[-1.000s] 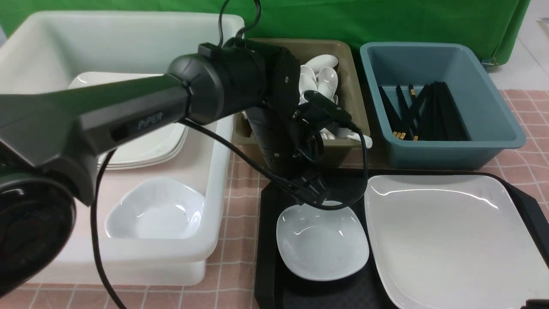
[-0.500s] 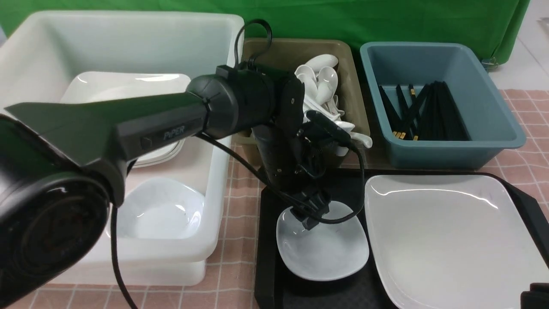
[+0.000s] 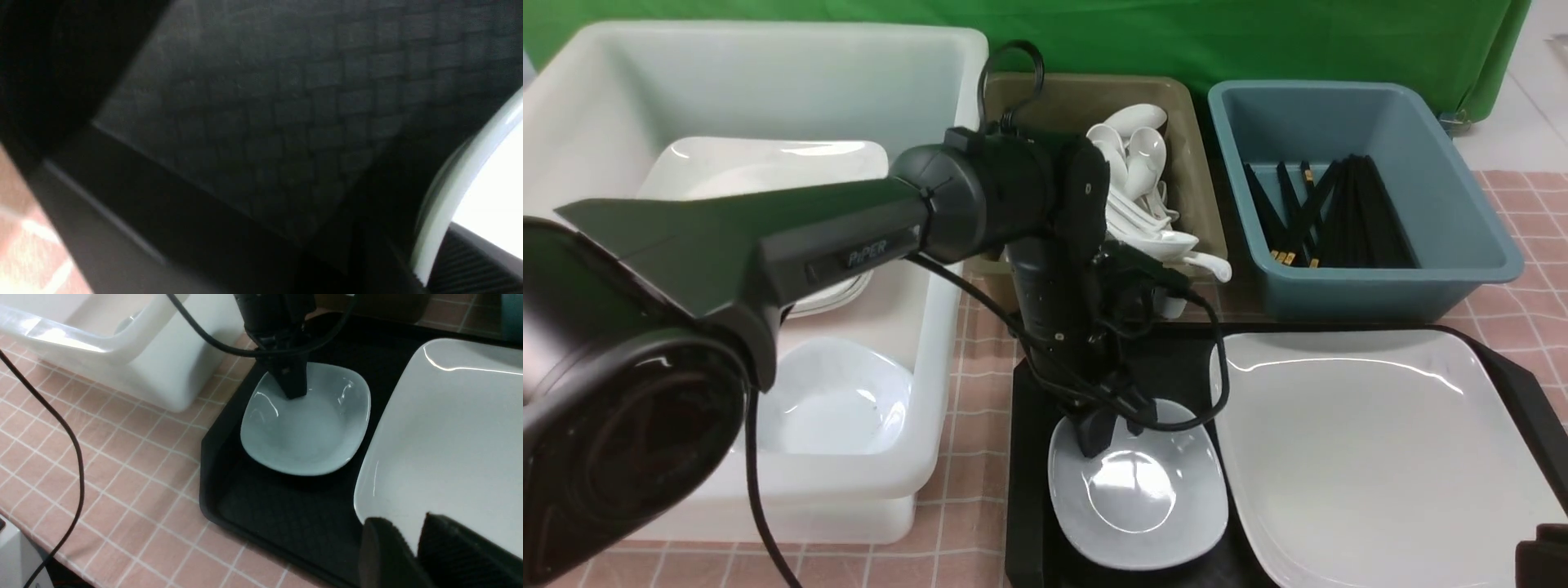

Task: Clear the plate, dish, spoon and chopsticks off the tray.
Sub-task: Use the left arm to grab a small plate from the dinner plate, then use the left arm to put the small plate into the large storage box on the left

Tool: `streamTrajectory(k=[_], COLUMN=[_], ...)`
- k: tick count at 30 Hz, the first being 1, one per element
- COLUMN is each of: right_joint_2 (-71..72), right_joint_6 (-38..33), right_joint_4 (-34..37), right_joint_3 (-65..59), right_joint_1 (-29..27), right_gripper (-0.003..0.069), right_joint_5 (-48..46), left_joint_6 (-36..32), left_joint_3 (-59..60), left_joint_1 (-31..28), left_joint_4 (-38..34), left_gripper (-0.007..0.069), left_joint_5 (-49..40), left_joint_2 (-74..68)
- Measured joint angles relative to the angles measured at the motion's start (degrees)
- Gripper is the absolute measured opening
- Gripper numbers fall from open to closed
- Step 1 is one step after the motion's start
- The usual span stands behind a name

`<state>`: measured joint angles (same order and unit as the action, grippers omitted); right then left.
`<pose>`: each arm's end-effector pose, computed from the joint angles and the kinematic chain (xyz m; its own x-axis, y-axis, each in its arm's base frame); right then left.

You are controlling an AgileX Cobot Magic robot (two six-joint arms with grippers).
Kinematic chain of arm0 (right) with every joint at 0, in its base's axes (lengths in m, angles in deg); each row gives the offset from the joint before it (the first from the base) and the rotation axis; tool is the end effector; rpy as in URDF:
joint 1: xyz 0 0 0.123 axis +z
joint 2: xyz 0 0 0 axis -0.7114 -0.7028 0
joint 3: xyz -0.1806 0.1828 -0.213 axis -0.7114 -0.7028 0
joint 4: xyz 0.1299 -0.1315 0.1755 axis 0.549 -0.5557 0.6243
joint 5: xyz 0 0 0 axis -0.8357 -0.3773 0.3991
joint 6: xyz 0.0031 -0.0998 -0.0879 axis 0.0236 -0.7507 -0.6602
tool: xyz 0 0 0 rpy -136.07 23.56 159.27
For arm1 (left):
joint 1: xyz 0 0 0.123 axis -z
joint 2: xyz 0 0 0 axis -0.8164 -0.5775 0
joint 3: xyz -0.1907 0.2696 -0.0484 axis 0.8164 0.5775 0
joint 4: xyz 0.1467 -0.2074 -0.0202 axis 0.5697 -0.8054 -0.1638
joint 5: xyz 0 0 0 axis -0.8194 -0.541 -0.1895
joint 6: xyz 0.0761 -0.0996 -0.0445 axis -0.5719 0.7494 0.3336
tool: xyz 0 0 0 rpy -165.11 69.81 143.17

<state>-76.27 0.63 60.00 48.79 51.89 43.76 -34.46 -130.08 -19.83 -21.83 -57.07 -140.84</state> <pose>0.0791 0.0556 0.3297 -0.4728 -0.1130 -0.8739 -0.4353 0.8922 0.1201 0.3787 -0.2920 0.1709 -0.6662 0.7406 -0.0879 0.7435 0.6503 -0.1560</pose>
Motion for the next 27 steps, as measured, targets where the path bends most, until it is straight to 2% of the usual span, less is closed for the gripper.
streamTrajectory(k=[5, 8, 11, 15, 21, 22, 24, 25, 26, 27], right_joint_2=[-1.1, -4.5, -10.6, -18.0, -27.4, -27.5, -29.7, -29.9, -30.8, -31.8], right_joint_6=[0.0, -3.4, -10.2, -15.2, -17.7, -17.7, -18.9, -19.0, -19.4, -19.7], right_joint_4=[0.5, 3.5, 8.5, 12.5, 13.5, 13.5, 13.4, 13.4, 13.4, 13.2], right_joint_3=[3.2, 8.1, 14.1, 21.2, 29.6, 29.7, 30.6, 30.6, 30.9, 31.1], right_joint_1=[0.0, 0.0, 0.0, 0.0, 0.5, 0.6, 4.4, 4.8, 8.0, 10.6], right_gripper=[0.0190, 0.0146, 0.0048, 0.0030, 0.0030, 0.0030, 0.0030, 0.0030, 0.0030, 0.0030], right_joint_5=[0.3, -0.7, -3.9, -7.8, -11.8, -11.8, -10.4, -10.2, -8.8, -7.6], left_joint_6=[1.6, 1.9, 2.6, 4.1, 5.7, 5.7, 5.5, 5.4, 4.0, 2.8], left_joint_3=[-5.0, -8.1, -9.5, -9.2, 4.8, 5.6, 17.6, 18.4, 23.7, 26.5], left_joint_1=[0.1, -0.2, -0.4, -3.8, -22.4, -23.1, -33.1, -33.1, -37.1, -38.5], left_joint_4=[-0.5, -2.9, -4.3, -4.6, -7.5, -7.7, -12.2, -12.2, -15.1, -16.1], left_gripper=[0.0022, 0.0015, 0.0015, 0.0015, 0.0015, 0.0015, 0.0015, 0.0015, 0.0015, 0.0015], left_joint_5=[-2.4, -2.3, -2.2, -2.3, -1.6, -1.5, 2.7, 3.0, 5.0, 6.2], left_joint_2=[3.3, 7.7, 13.7, 21.3, 34.8, 35.2, 40.0, 40.0, 41.3, 41.9])
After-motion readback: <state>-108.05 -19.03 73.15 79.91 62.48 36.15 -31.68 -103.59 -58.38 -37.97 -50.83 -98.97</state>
